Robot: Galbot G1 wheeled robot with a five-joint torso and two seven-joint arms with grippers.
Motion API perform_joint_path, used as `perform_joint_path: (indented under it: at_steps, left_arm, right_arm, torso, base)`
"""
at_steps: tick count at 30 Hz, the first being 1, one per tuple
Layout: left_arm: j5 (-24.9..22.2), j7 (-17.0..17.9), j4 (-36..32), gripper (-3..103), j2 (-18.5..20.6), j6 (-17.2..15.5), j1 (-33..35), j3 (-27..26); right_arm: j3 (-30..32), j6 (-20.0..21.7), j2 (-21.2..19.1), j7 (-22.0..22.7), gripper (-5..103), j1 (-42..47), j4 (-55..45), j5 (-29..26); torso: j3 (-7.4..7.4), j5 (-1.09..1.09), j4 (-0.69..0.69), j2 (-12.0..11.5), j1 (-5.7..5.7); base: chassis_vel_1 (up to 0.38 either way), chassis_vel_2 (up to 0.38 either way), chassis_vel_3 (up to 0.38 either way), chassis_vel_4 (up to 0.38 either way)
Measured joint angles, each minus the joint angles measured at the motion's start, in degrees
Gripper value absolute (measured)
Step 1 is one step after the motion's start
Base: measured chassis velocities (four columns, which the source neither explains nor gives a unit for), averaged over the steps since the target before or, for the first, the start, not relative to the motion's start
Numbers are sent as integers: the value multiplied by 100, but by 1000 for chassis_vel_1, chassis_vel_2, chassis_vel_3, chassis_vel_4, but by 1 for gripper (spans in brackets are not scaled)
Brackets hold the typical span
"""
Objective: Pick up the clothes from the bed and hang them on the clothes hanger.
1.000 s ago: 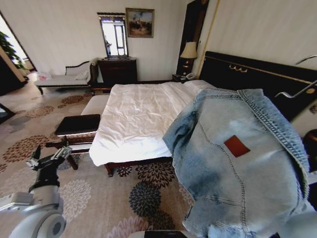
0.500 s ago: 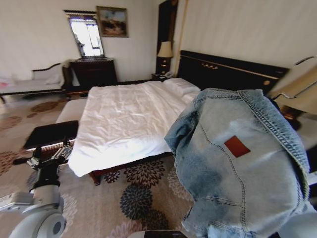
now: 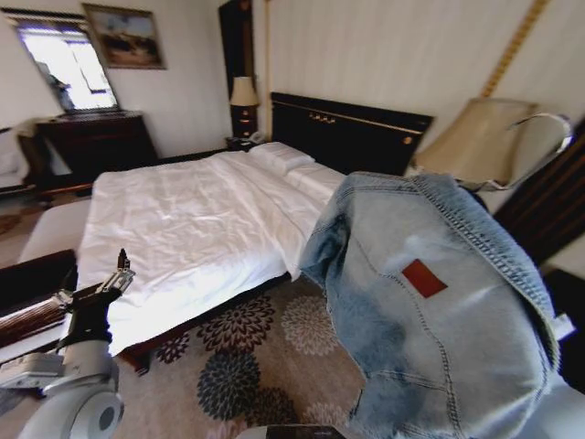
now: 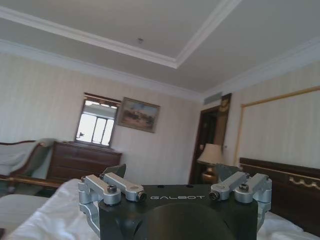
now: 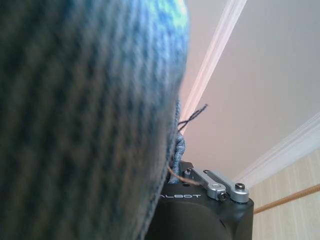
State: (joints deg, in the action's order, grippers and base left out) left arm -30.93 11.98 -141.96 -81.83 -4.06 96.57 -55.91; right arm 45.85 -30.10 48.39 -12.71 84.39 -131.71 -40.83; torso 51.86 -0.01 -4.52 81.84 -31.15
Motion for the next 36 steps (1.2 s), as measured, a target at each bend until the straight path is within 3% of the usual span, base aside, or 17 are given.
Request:
perform_joint_path:
  at_steps: [7,36]
  left_arm:
    - [0,-6,22,100,-15,27,-12,-9]
    - [-7,-84,-36,100,-34,93,12,-8]
  right_arm:
    - [-228,9,-119,-101,21,-203,124,-51]
    - [-11,74,-89,-91,21,-170,157,-98]
  torso:
    - [0,1,1,0,0]
    - [0,1,0,0,0]
  base:
    - [-119,-128,-121,-128]
    - [-123,-124,-126,-123]
